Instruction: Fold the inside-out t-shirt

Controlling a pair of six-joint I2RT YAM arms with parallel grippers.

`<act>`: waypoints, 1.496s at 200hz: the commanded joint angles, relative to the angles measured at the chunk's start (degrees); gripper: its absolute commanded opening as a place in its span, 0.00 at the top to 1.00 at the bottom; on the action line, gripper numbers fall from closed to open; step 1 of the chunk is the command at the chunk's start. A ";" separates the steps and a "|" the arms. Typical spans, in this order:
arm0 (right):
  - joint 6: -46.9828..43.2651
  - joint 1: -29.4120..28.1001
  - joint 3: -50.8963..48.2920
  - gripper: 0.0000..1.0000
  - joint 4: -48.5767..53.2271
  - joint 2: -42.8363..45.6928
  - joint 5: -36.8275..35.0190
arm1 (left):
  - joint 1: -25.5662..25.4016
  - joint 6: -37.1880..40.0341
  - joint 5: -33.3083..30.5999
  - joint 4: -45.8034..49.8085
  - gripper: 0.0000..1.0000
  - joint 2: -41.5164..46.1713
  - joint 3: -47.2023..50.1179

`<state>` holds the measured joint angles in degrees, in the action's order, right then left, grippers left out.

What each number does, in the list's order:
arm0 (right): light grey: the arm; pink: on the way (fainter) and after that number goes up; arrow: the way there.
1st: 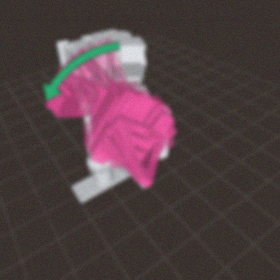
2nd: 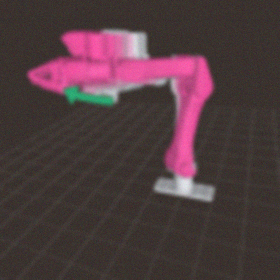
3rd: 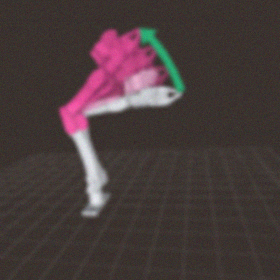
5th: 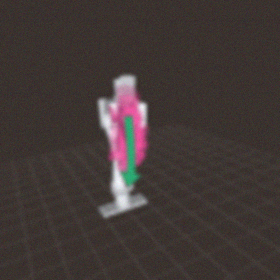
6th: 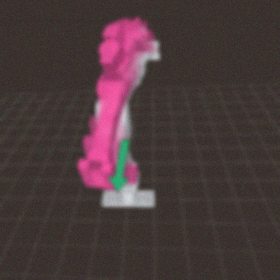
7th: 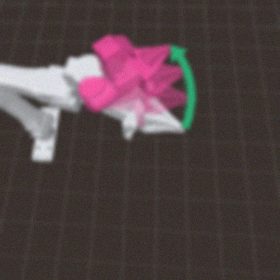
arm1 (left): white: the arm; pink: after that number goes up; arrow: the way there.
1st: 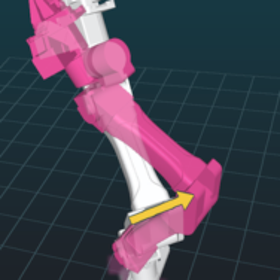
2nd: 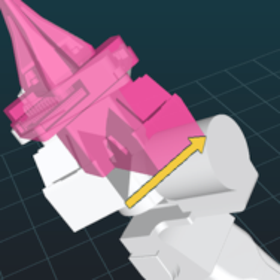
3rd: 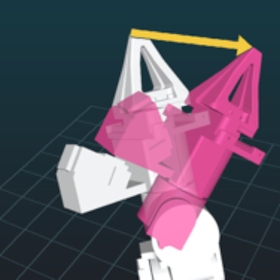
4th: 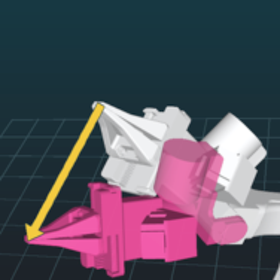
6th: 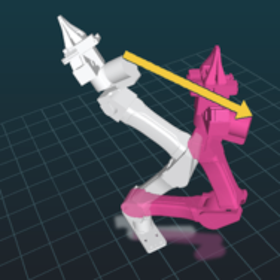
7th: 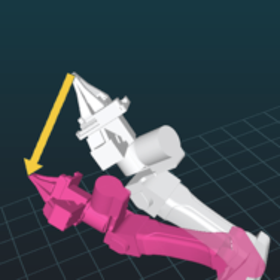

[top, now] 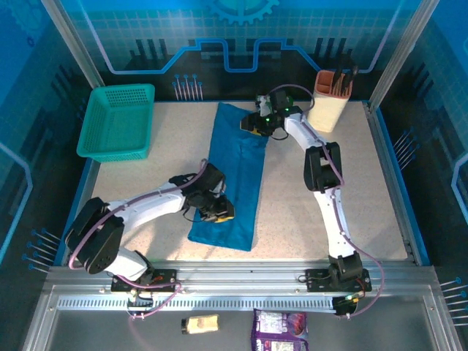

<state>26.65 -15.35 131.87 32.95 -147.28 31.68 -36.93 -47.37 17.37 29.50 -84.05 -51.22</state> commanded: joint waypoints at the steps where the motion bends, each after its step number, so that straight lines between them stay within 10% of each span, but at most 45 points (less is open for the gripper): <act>1: 0.33 -2.61 -9.30 0.37 1.25 13.31 0.63 | 5.49 4.74 -3.14 6.31 0.76 1.68 -0.12; 119: 15.22 -28.96 -74.48 0.45 -9.36 49.36 1.62 | 10.20 8.81 1.51 4.54 0.95 3.10 14.85; 206: 15.20 -31.51 -88.61 0.46 4.69 58.13 -16.12 | -1.45 -1.10 1.79 2.36 0.81 11.02 19.58; 299: 19.87 -35.33 -84.44 0.51 -12.59 59.09 3.58 | -3.73 -3.27 5.62 -2.16 0.91 13.54 17.73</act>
<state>44.01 -48.90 46.54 27.44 -84.47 27.31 -39.13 -50.11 19.84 29.17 -68.03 -32.34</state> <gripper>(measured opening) 0.497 0.109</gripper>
